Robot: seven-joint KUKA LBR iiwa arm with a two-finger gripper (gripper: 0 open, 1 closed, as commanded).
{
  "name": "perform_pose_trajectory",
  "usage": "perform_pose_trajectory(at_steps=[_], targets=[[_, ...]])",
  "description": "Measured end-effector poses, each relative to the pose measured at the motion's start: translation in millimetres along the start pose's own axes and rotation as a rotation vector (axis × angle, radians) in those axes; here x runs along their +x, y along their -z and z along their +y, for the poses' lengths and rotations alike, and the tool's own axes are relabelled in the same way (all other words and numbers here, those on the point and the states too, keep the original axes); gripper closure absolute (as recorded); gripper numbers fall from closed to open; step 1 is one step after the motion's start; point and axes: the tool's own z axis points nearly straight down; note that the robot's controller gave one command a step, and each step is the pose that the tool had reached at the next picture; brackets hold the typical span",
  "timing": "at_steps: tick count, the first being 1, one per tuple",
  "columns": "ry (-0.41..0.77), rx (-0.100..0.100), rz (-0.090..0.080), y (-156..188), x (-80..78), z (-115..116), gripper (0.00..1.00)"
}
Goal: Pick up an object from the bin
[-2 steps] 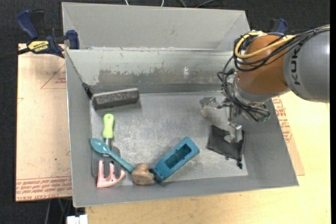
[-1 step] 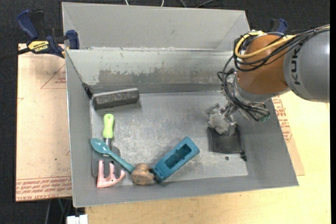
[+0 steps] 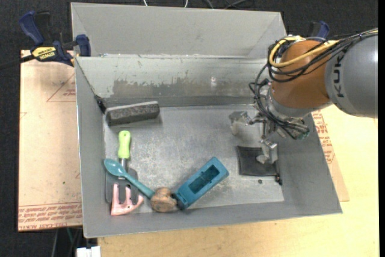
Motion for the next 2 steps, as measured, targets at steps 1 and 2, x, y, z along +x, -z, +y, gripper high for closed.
perform_pose_trajectory(at_steps=[1,2], targets=[[0.0,0.001,-0.001,0.5,-0.4,-0.1,1.0],[0.0,0.0,0.0,0.0,0.0,0.0,0.0]])
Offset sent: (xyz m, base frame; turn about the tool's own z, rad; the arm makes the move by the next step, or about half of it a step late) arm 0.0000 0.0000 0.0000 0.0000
